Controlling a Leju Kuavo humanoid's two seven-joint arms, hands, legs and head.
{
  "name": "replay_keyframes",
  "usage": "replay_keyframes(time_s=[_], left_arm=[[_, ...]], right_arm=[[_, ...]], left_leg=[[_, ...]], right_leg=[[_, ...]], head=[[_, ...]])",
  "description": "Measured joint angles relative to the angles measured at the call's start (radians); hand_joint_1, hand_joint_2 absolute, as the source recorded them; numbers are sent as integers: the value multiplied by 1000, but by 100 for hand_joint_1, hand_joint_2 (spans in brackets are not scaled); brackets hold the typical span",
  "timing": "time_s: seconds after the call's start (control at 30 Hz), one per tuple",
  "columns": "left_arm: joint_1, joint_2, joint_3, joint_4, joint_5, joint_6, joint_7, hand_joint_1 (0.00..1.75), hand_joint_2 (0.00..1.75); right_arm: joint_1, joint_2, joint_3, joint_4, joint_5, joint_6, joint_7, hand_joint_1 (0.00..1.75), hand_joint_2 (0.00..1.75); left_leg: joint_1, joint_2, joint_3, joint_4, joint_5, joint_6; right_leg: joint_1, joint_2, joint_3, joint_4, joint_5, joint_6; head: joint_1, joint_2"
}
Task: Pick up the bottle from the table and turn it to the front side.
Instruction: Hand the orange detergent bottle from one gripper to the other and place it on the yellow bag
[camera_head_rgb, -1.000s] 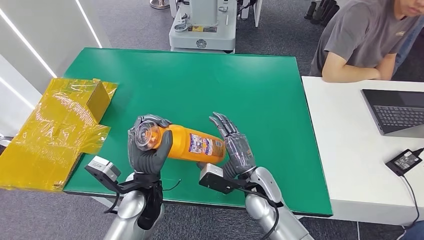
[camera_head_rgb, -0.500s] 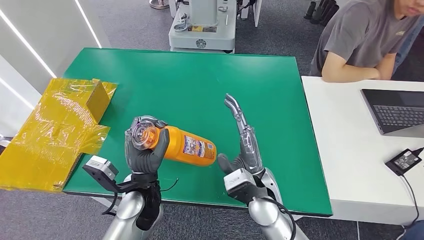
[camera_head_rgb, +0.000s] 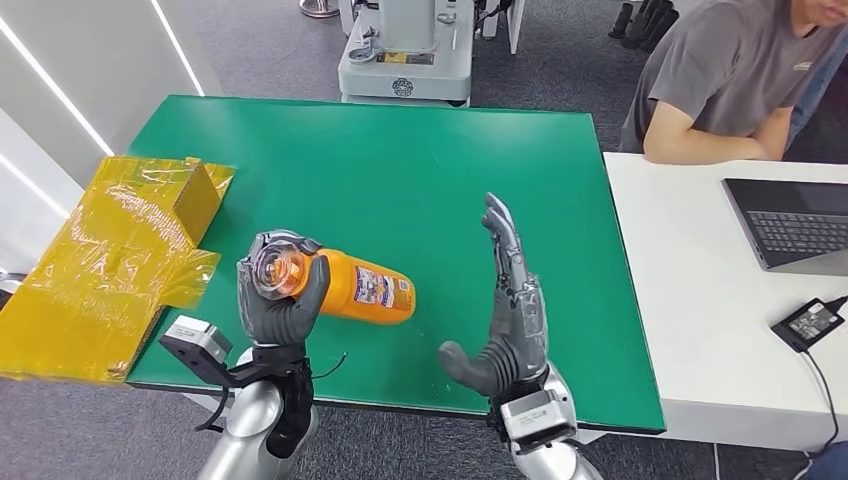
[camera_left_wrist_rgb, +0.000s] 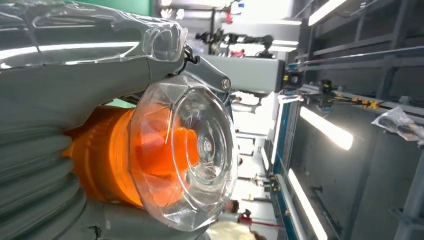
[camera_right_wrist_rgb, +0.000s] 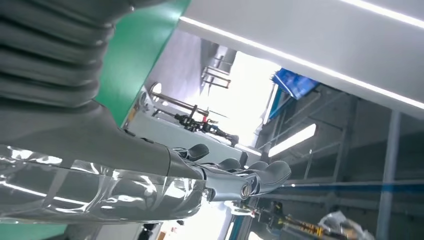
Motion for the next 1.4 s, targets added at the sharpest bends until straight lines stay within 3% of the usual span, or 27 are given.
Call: replay_keyframes(time_s=[0.37,0.5,0.77,0.87,0.97,1.13,1.27,1.4], left_arm=[[-70,79,20,-29,-261,140,17,175,175],[-110,142,32,-37,-510,222,98,175,175],[-186,270,51,-38,-839,246,253,175,175],[-209,306,52,-32,-885,251,275,175,175],[-222,329,52,-25,-921,224,296,175,175],[-277,374,33,49,-989,76,344,175,175],[-350,404,-7,167,-1051,38,336,155,175],[-447,418,-64,330,-1097,28,286,169,175]], right_arm=[[33,3,-12,-58,-35,-4,10,0,175],[39,7,-23,-68,-22,23,24,0,175],[59,8,-37,-81,-2,50,26,0,175],[66,8,-41,-85,6,56,26,0,175],[69,10,-47,-88,13,58,27,0,175],[90,11,-57,-100,35,57,29,0,175],[118,11,-61,-112,36,43,27,0,175],[139,11,-62,-122,40,26,25,0,175]], left_leg=[[0,0,0,0,0,0],[0,0,0,0,0,0],[0,1,0,0,0,0],[0,1,0,0,0,0],[0,1,0,0,0,0],[0,1,0,0,0,0],[0,1,0,0,1,-1],[0,2,1,0,1,-1]], right_leg=[[0,0,0,1,0,0],[0,0,0,1,0,0],[0,1,0,1,0,0],[0,1,0,1,0,0],[0,1,0,1,0,0],[0,1,-1,1,0,0],[0,1,-1,1,0,-1],[0,1,-1,1,0,-1]], head=[[0,0],[0,0],[0,0],[0,0],[0,0],[0,0],[0,0],[0,0]])
